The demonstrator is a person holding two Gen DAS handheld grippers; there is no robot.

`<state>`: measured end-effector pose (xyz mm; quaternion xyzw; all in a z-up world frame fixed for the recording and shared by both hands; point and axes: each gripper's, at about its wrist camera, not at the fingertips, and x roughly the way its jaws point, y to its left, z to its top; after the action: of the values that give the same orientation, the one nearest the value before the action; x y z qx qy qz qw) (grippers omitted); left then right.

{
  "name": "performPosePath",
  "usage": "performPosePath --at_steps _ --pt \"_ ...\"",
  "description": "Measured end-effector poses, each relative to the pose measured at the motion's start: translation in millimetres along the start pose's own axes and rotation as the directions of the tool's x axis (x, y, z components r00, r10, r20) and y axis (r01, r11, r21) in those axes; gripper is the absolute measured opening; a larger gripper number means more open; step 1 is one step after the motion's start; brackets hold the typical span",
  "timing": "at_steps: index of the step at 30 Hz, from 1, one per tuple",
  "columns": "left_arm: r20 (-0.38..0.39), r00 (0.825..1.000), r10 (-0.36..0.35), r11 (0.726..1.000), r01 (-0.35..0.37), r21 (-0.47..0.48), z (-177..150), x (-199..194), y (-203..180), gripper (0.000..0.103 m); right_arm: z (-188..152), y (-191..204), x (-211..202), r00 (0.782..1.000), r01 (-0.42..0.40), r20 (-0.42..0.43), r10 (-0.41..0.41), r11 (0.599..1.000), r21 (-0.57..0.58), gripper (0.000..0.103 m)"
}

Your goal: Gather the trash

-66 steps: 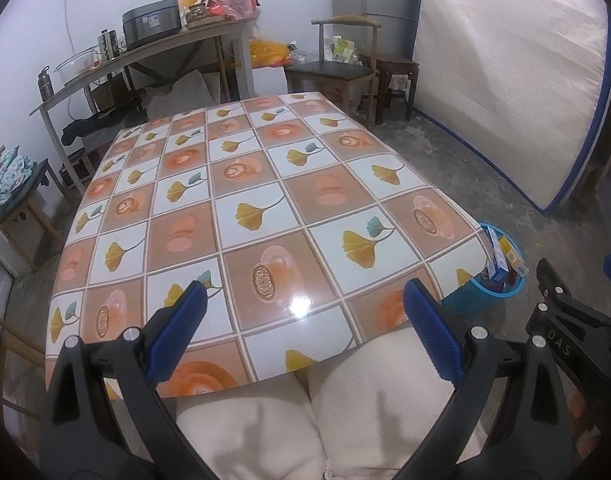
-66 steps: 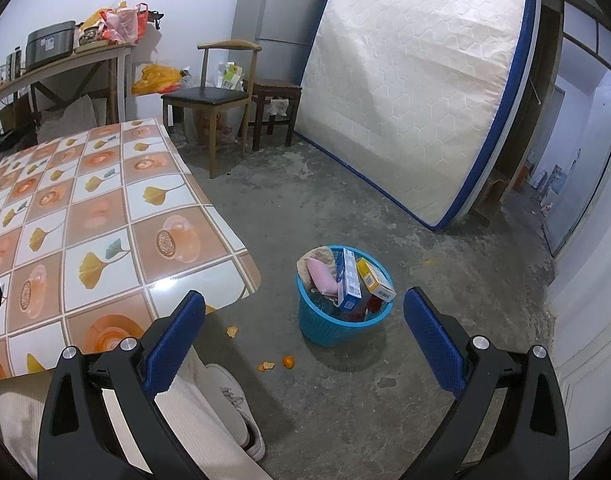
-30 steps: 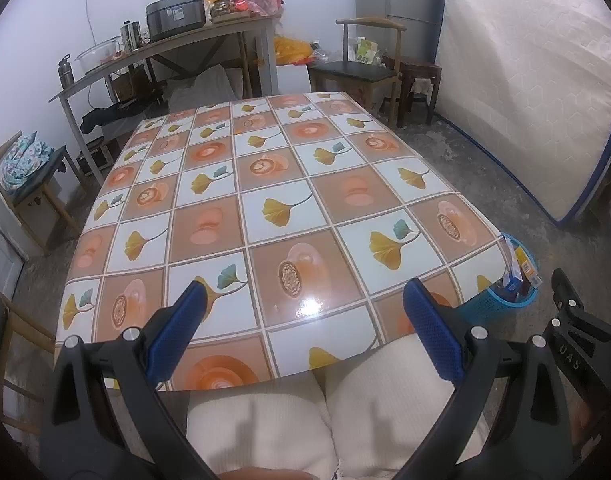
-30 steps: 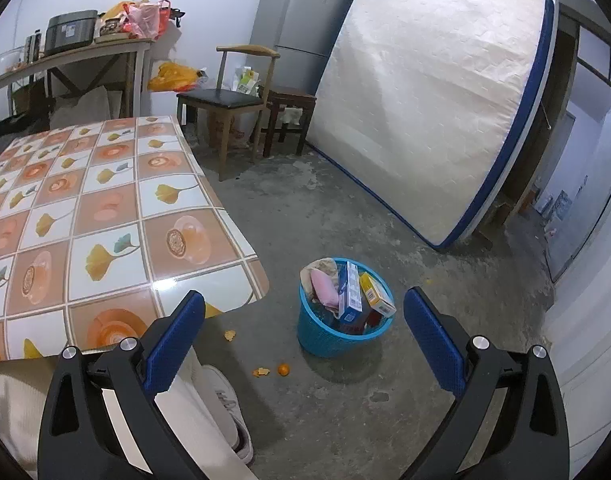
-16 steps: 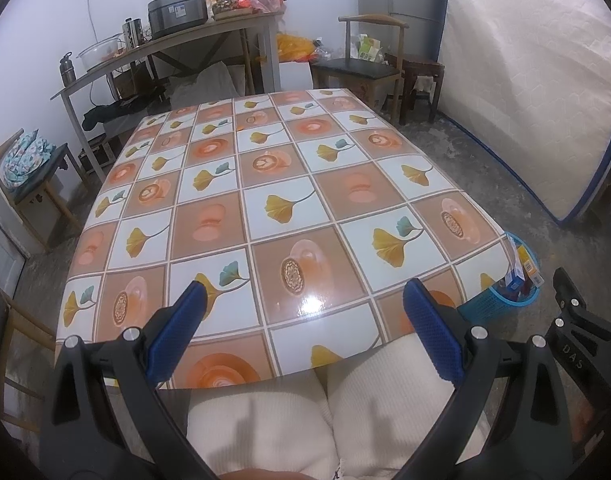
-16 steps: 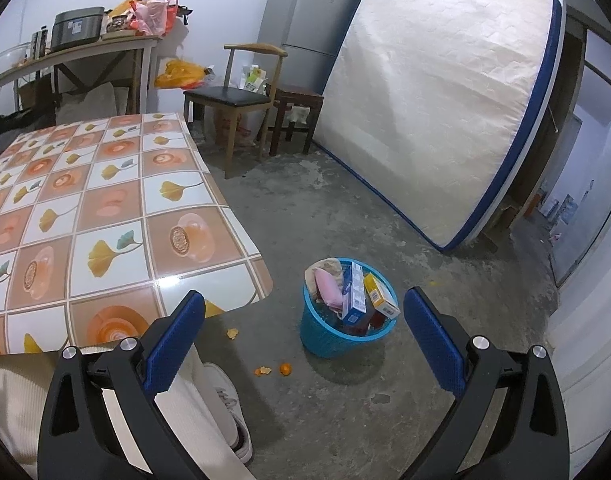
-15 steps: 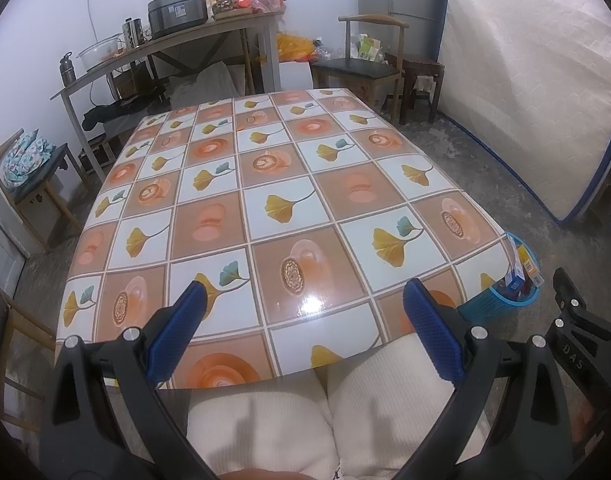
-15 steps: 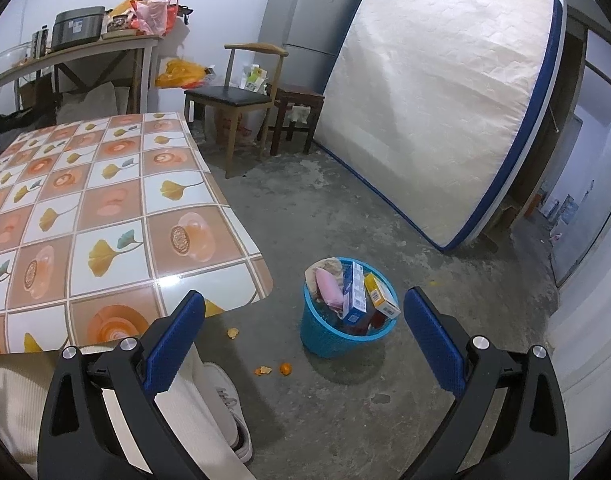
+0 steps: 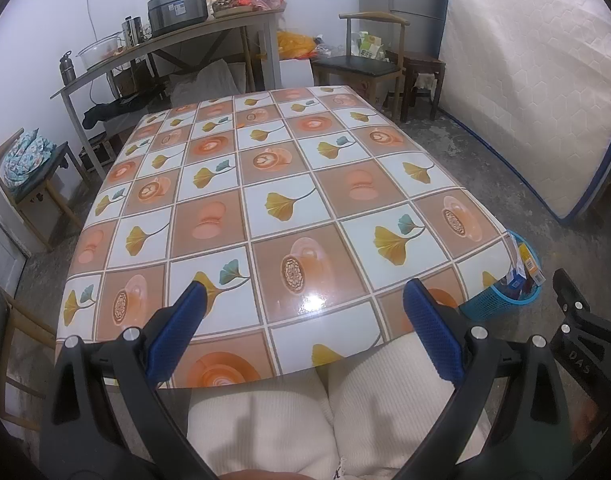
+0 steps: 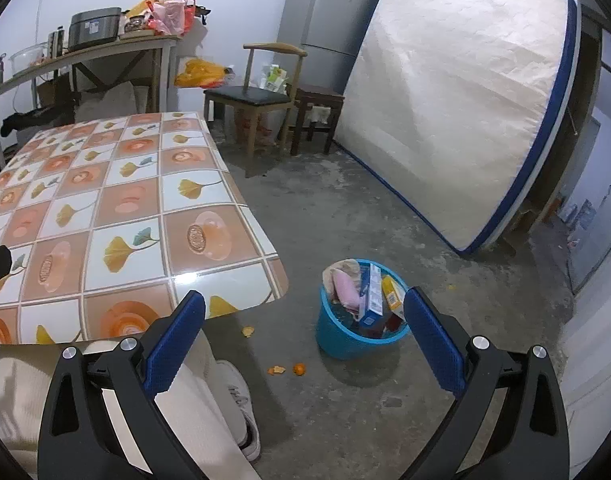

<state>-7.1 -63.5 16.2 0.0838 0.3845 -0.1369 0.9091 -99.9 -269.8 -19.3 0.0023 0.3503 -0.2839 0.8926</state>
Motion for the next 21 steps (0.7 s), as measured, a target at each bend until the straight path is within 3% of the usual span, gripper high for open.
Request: performPosePath --at_steps 21 --pt "-0.002 1.000 -0.001 1.000 0.001 0.001 -0.4 1.4 1.1 0.094 1.6 2.2 2.0 1.000 -0.013 0.001 0.013 0.999 -0.031 0.097"
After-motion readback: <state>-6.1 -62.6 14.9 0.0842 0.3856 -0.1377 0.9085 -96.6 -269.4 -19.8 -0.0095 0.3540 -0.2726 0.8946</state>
